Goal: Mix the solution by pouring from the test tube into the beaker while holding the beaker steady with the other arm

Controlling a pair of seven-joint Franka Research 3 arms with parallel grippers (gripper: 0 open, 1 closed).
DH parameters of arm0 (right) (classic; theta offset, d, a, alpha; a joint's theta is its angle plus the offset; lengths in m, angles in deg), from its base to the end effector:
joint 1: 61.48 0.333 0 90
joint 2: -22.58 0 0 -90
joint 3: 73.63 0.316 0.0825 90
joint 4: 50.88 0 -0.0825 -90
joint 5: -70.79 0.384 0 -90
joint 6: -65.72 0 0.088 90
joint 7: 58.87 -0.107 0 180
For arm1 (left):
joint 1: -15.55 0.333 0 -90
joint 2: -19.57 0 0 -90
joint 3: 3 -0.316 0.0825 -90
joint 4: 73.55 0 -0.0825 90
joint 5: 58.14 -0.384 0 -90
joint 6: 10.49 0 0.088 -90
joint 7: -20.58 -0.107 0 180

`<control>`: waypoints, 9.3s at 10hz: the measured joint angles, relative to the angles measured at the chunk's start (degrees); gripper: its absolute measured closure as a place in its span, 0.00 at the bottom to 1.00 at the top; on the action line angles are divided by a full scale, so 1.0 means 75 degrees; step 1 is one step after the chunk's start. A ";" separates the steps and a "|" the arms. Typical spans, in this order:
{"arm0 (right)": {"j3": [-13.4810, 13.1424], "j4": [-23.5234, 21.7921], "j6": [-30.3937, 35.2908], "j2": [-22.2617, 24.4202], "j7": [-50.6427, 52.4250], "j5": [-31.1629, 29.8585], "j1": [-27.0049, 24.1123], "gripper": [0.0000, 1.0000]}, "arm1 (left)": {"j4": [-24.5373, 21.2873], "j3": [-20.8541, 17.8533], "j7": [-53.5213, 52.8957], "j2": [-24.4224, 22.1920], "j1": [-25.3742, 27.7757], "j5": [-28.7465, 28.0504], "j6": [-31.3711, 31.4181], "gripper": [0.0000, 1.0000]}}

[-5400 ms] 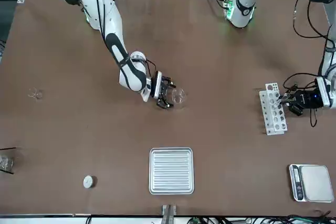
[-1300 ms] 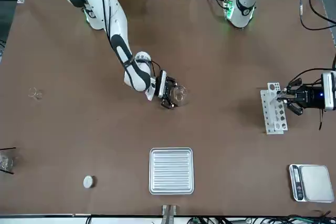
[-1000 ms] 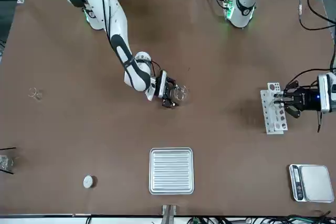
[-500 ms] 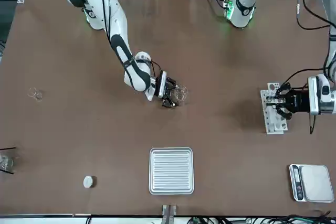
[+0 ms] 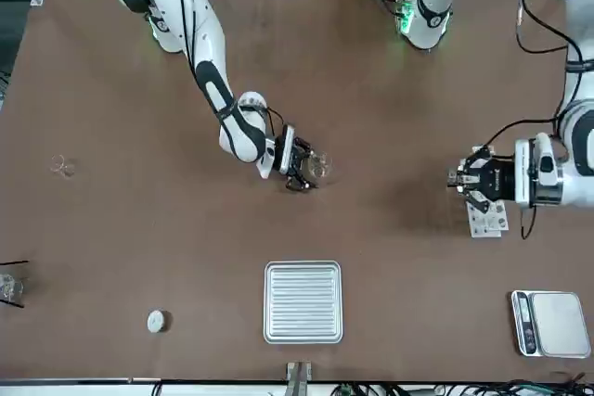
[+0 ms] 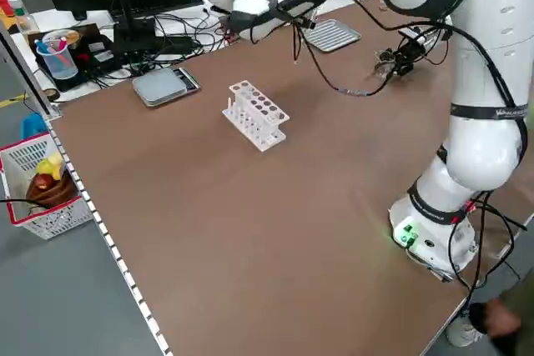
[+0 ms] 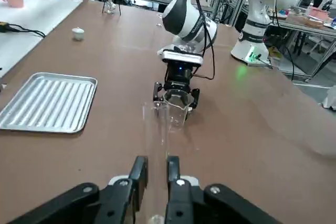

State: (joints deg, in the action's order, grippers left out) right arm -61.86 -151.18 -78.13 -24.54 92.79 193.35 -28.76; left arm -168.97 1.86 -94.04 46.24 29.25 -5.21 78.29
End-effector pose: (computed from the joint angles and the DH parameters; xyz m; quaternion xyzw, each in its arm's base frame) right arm 0.4638 0.4382 0.0980 -0.6662 -0.5169 -0.4016 0.3574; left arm 0.6282 0.0160 0.3473 0.6057 -0.6063 0.2724 0.4373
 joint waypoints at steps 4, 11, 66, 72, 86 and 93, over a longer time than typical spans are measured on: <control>-0.0008 0.0004 -0.0007 0.0000 0.0004 0.0000 -0.0002 0.25 | -0.0081 0.0011 0.0831 -0.0084 -0.1138 0.0000 0.0815 0.79; -0.0013 0.0004 -0.0008 0.0000 0.0006 0.0000 -0.0004 0.25 | -0.0347 -0.0014 0.1348 -0.0126 -0.2626 0.0000 0.2123 0.79; -0.0041 0.0006 -0.0032 0.0001 0.0007 0.0000 -0.0020 0.27 | -0.0280 -0.3348 0.6028 0.0583 -0.9109 -0.4978 0.4366 0.79; -0.0052 0.0011 -0.0033 0.0001 0.0007 0.0000 -0.0032 0.27 | -0.0132 -0.3838 0.6049 0.0745 -0.9648 -0.5011 0.4256 0.79; -0.0069 0.0017 -0.0038 0.0001 0.0007 0.0000 -0.0043 0.30 | 0.0452 -0.4918 0.6060 0.1333 -1.0574 -0.5162 0.3601 0.79; -0.0075 0.0017 -0.0042 0.0001 0.0007 0.0000 -0.0046 0.32 | 0.0623 -0.4965 0.6232 0.1392 -1.0753 -0.5554 0.3372 0.79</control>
State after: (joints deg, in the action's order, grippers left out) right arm -62.43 -151.05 -78.45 -24.54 92.84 193.35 -29.10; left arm -164.29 -35.38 -47.29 56.68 -51.40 -46.87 103.58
